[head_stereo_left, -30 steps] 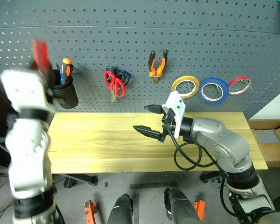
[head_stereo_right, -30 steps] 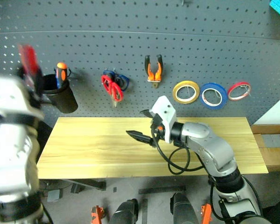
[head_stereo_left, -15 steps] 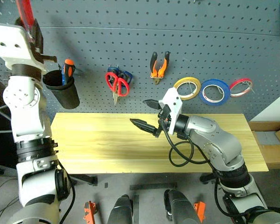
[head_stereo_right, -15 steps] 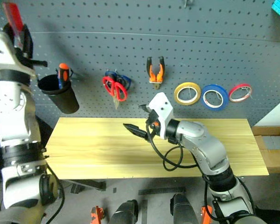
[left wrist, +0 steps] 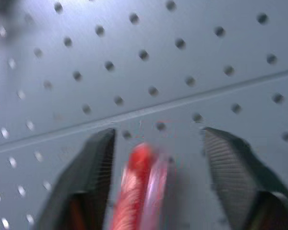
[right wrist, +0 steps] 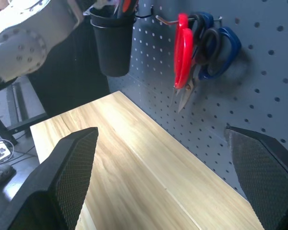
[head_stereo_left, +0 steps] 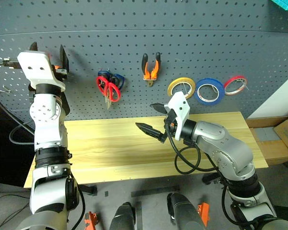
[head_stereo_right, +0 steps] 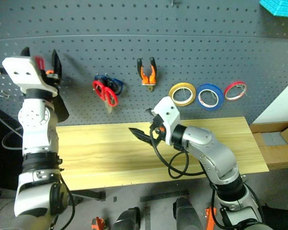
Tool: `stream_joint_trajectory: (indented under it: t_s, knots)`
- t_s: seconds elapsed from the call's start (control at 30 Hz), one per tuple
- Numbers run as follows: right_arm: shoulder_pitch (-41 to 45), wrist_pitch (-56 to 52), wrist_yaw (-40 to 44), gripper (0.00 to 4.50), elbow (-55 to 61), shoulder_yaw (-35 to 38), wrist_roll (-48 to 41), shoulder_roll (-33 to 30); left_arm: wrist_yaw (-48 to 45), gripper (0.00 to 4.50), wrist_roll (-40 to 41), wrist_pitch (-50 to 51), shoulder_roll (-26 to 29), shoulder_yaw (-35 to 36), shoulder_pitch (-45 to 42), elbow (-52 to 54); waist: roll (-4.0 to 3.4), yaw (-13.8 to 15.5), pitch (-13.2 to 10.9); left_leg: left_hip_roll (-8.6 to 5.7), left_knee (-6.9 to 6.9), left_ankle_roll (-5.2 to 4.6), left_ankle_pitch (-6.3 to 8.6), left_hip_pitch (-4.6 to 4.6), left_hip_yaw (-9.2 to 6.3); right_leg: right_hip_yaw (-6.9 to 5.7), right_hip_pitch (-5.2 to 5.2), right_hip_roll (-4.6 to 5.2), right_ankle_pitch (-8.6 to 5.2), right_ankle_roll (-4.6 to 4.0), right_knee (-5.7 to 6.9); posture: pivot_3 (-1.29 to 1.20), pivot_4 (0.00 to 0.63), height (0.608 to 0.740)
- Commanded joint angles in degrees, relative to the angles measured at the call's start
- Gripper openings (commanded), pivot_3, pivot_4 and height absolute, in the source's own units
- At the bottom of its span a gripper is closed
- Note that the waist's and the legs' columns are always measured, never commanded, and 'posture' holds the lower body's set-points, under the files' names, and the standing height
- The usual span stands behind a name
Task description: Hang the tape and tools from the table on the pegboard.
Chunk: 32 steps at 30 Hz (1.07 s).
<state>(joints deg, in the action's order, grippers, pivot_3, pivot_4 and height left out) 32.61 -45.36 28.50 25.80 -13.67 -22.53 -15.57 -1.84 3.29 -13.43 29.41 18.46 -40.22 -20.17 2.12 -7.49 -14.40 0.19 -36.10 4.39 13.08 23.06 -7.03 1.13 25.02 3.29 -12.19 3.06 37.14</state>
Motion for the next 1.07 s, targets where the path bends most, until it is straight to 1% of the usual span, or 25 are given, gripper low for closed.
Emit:
stream_joint_trajectory:
  t_s: [0.03, 0.1, 0.2, 0.3, 0.37, 0.47, 0.53, 0.6, 0.67, 0.77, 0.8, 0.93, 1.0, 1.03, 1.07]
  knots:
    - [1.0, 0.9, -0.1, 4.5, 1.7, 0.7, 0.0, 0.0, 4.1, 4.44, 0.5, 5.7, -0.6, 2.4, 1.5, 8.9, 0.0, -0.4, 0.0, 0.0, 0.0, 0.0, 0.0, 0.0, 0.0, 0.01, 0.0, 0.0, 0.0, 0.0, 0.02, -0.19, 0.191, 0.74]
    - [1.0, 1.3, 0.0, 4.5, 1.4, 0.6, 0.2, -0.1, 4.8, 4.48, 2.6, 12.2, -2.0, 2.5, 2.7, 14.7, 0.0, -0.5, 0.0, 0.0, -0.02, 0.0, 0.0, 0.0, -0.01, 0.01, 0.0, 0.0, 0.0, 0.0, 0.04, -0.19, 0.182, 0.74]
    - [0.6, 1.6, 0.2, 4.5, 1.4, 1.5, 0.0, -0.5, 4.5, 4.48, 4.8, 22.6, -4.2, 0.5, 5.4, 25.2, 0.01, -0.4, 0.0, 0.0, -0.03, 0.0, 0.0, -0.01, -0.01, 0.02, -0.02, 0.0, 0.0, 0.0, 0.07, -0.17, 0.181, 0.74]
    - [-0.6, 2.6, 0.1, 4.5, 1.1, 3.2, 0.1, -0.9, 0.9, 4.48, 8.4, 30.1, -6.2, -2.8, 11.6, 36.7, 0.02, -0.3, 0.1, -0.02, -0.04, 0.01, -0.01, -0.01, -0.01, 0.05, -0.05, 0.0, 0.01, 0.02, 0.06, -0.15, 0.176, 0.74]
    - [-1.4, 4.0, -1.0, 4.5, 0.1, 4.4, 0.3, 0.1, -1.0, 4.48, 10.8, 34.1, -7.3, -4.4, 16.2, 42.0, 0.02, -0.3, 0.1, -0.02, -0.04, 0.01, -0.01, -0.02, 0.01, 0.08, -0.06, 0.0, 0.01, 0.02, 0.06, -0.14, 0.174, 0.74]
    - [-2.7, 6.8, -2.2, 4.5, -1.6, 5.4, 1.1, 1.4, 1.0, 4.48, 11.7, 42.4, -9.7, -5.9, 21.0, 47.2, 0.02, -0.3, 0.2, 0.02, -0.03, 0.01, -0.01, -0.1, 0.02, 0.12, -0.06, -0.06, 0.01, 0.01, 0.12, -0.12, 0.165, 0.74]
    - [-4.3, 9.1, -2.0, 4.5, -2.4, 5.3, 2.3, 1.0, 2.3, 4.48, 10.0, 45.3, -10.4, -6.9, 23.7, 49.7, 0.02, -0.3, 0.2, 0.07, -0.04, 0.02, -0.03, -0.12, 0.03, 0.14, -0.06, -0.13, 0.03, -0.02, 0.14, -0.11, 0.159, 0.74]
    - [-6.8, 11.3, -1.7, 4.5, -3.0, 5.6, 3.2, 0.1, 2.6, 4.48, 10.2, 47.5, -11.3, -6.9, 26.4, 51.8, 0.03, -0.1, 0.2, 0.1, -0.04, 0.04, -0.06, -0.14, 0.03, 0.15, -0.07, -0.18, 0.03, -0.02, 0.15, -0.11, 0.159, 0.74]
    - [-10.1, 13.9, -2.0, 4.5, -4.0, 6.1, 4.7, -0.7, 1.9, 4.48, 10.6, 48.2, -11.9, -6.3, 29.6, 52.3, 0.02, 0.2, 0.4, 0.12, -0.05, 0.04, -0.09, -0.17, 0.04, 0.15, -0.1, -0.19, 0.0, 0.03, 0.15, -0.1, 0.162, 0.74]
    - [-17.6, 21.3, -4.7, 4.5, -8.7, 8.1, 9.1, -1.6, 0.2, 4.48, 9.1, 46.7, -11.3, -6.2, 36.2, 49.6, -0.09, 0.9, 1.6, 0.21, 0.0, 0.05, -0.09, -0.24, 0.14, 0.2, -0.12, -0.25, -0.01, 0.02, 0.09, -0.1, 0.149, 0.74]
    - [-19.8, 24.5, -5.8, 4.5, -11.0, 8.6, 11.1, -2.0, -0.7, 4.48, 9.6, 45.1, -11.8, -5.7, 38.1, 48.3, -0.11, 1.2, 1.8, 0.21, 0.02, 0.05, -0.09, -0.3, 0.19, 0.23, -0.17, -0.25, 0.02, -0.02, 0.08, -0.11, 0.135, 0.74]
    - [-25.1, 33.5, -7.8, 4.5, -19.1, 10.4, 14.9, -2.3, -2.4, 4.48, 9.7, 41.8, -12.9, -5.5, 41.7, 43.1, -0.16, 1.8, 2.5, 0.21, -0.02, 0.04, -0.1, -0.45, 0.56, 0.61, -0.2, -0.3, 0.11, 0.16, 0.02, -0.11, 0.119, 0.74]
    - [-26.6, 38.1, -7.7, 4.5, -23.4, 10.1, 17.3, -3.2, -3.0, 4.48, 9.5, 39.9, -13.8, -5.9, 42.5, 40.2, -0.14, 1.9, 2.8, 0.21, -0.03, 0.01, -0.11, -0.95, 0.8, 0.85, -0.65, -0.33, 0.19, 0.24, -0.1, -0.11, 0.111, 0.74]
    - [-26.9, 39.2, -8.1, 4.5, -25.2, 10.5, 17.5, -3.1, -2.9, 4.48, 9.2, 39.1, -14.4, -6.0, 42.6, 38.7, -0.09, 1.9, 3.1, 0.21, -0.02, 0.01, -0.1, -1.29, 0.91, 0.94, -0.96, -0.34, 0.09, 0.08, -0.22, -0.11, 0.102, 0.74]
    - [-26.8, 39.9, -8.6, 4.5, -27.2, 11.6, 17.0, -2.6, -3.0, 4.48, 8.2, 37.3, -14.5, -6.3, 43.0, 36.2, -0.09, 1.9, 3.1, 0.22, -0.04, 0.01, -0.1, -1.39, 1.04, 1.06, -1.02, -0.33, 0.04, 0.0, -0.24, -0.11, 0.095, 0.74]
